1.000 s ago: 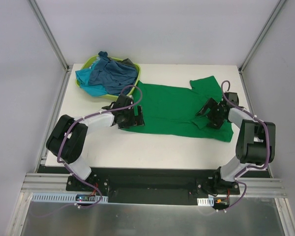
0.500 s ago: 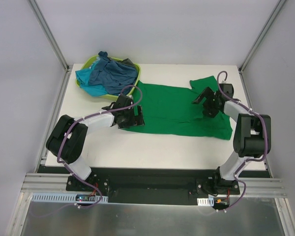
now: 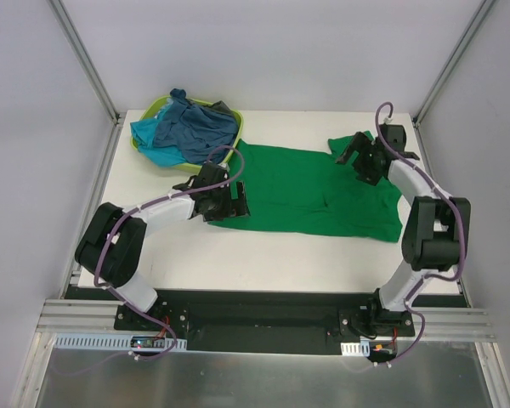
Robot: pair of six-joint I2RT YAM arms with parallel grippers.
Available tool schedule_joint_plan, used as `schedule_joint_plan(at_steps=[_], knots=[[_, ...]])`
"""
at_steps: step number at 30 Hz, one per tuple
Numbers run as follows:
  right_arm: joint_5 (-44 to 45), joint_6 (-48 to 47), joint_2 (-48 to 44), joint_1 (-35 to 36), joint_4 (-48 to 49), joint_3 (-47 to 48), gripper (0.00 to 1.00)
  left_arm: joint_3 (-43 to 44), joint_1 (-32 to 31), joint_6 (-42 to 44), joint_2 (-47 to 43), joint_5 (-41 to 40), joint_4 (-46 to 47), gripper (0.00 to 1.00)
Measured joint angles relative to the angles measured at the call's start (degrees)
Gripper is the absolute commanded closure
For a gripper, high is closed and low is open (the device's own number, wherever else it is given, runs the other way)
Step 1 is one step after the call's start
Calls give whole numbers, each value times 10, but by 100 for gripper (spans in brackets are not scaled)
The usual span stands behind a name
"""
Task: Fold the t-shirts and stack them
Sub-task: Fold the flattened tshirt in 1/3 of the way
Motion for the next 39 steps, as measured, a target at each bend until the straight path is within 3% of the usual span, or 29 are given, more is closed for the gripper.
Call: schedule_joint_plan(at_steps=[7, 12, 18, 27, 39], knots=[[93, -32, -150, 0, -108, -133, 4, 37, 0, 9, 3, 5, -10, 1], [104, -40, -121, -19, -136, -170, 3, 91, 0, 14, 47, 15, -5, 1], [109, -42, -113, -66, -146, -207, 4, 95, 0, 15, 87, 29, -5, 1], [103, -34, -221, -130, -166, -309, 4, 42, -26, 10, 60, 43, 16, 1], [161, -28, -396, -141, -231, -407, 4, -122, -114, -63, -101, 5, 11, 1]])
